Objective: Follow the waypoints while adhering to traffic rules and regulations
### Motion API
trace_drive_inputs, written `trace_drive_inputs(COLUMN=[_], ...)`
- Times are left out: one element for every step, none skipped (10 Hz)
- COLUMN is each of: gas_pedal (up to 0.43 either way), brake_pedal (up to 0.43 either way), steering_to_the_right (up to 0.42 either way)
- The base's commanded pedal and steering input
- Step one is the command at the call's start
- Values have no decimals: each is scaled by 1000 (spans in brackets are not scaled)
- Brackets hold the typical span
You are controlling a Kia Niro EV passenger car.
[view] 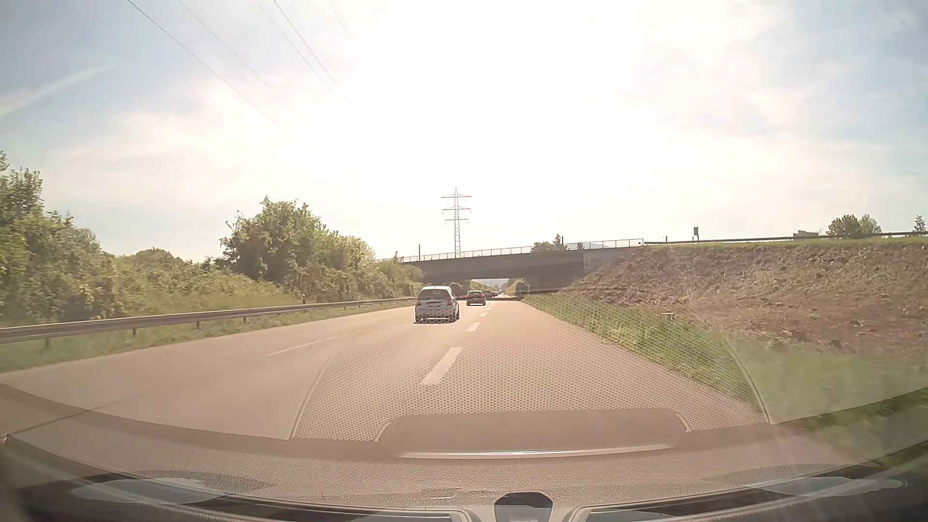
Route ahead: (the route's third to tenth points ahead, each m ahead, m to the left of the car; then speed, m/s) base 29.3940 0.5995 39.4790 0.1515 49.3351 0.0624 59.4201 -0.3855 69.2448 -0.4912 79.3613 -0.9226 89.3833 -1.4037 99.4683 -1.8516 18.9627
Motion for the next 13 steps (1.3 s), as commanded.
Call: trace_drive_inputs(gas_pedal=[169,157,150,138,138,138,130,130,130,118,98,87,87], brake_pedal=[0,0,0,0,0,0,0,0,0,0,0,0,0], steering_to_the_right=[-5,-6,-5,-4,-4,-4,-3,-2,-1,-1,-1,-1,0])
